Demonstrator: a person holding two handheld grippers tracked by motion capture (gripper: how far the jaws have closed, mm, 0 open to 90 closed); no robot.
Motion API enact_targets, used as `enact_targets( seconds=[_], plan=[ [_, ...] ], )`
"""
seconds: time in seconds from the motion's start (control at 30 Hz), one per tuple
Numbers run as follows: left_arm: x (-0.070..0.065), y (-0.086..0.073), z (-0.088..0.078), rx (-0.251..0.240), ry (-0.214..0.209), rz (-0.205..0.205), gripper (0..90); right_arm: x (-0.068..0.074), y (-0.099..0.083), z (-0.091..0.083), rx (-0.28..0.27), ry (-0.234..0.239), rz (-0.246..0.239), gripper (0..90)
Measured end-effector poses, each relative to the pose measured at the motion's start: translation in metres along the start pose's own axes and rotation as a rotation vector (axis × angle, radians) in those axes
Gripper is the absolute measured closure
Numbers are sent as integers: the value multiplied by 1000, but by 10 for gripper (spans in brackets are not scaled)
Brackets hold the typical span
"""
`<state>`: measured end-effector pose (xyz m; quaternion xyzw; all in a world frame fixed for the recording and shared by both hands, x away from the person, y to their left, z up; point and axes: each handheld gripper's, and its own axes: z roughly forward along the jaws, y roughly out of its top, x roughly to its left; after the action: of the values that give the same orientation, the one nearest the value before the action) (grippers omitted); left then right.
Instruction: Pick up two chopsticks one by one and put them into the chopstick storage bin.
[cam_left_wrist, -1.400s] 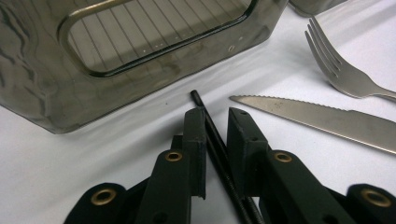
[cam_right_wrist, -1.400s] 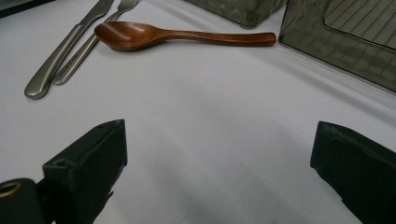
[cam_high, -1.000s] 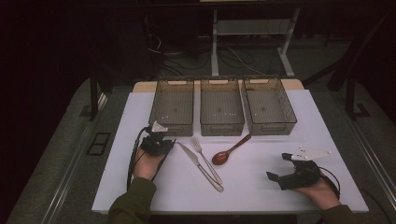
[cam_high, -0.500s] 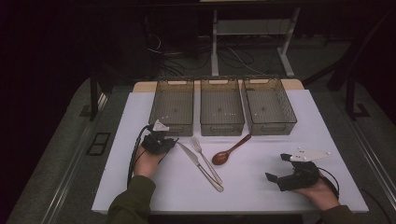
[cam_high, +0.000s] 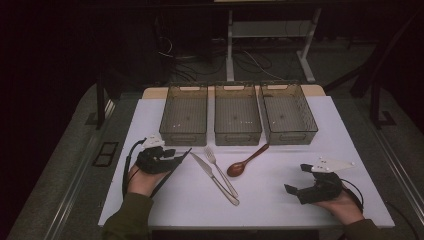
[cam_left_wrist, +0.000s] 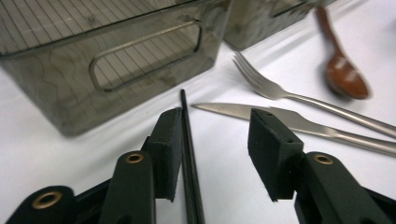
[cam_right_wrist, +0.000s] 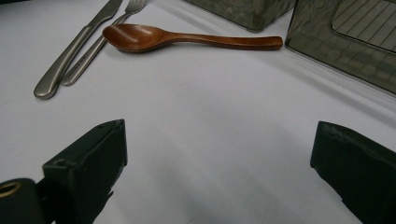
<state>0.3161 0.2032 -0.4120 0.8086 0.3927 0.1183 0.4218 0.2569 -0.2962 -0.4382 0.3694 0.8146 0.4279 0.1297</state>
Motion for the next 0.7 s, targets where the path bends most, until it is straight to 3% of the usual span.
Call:
enact_targets(
  seconds=[0.13, 0.47, 0.7],
  plan=[
    [-3, -15, -18, -26, -21, 4, 454, 0, -1, 0, -7, 5, -2, 33],
    [-3, -45, -44, -50, 6, -19, 435, 1, -1, -1, -14, 2, -5, 33],
    [-2, -63, -60, -43, 34, -51, 535, 0, -1, -1, -19, 2, -2, 33]
  ],
)
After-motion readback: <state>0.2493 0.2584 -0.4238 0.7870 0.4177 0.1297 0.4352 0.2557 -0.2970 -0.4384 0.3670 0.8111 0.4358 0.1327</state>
